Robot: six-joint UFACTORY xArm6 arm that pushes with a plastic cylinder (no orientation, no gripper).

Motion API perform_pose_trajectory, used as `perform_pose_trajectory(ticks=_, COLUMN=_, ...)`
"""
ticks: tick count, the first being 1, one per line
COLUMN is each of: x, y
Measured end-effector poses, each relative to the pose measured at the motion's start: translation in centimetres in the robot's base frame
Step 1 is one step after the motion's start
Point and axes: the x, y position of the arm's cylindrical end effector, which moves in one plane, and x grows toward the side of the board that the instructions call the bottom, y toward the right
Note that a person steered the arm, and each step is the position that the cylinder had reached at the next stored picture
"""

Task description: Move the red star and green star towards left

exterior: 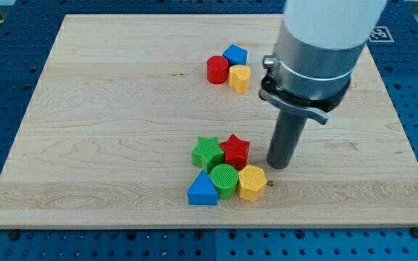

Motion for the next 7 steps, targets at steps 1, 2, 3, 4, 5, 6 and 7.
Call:
perform_pose_trajectory(ticks=1, x=0.3, y=-2.5)
perform_pose_trajectory(ticks=2, x=0.8, y=-5.3)
perform_pose_trajectory(ticks=3, x=0.8, y=-8.4)
perform_pose_trajectory(ticks=4, x=0.8, y=-9.5)
perform_pose_trajectory(ticks=5, x=0.8, y=-10.1)
perform_pose_trajectory(ticks=6, x=0.9, y=-13.1)
perform_pose_trajectory(ticks=7, x=0.9, y=-15.0)
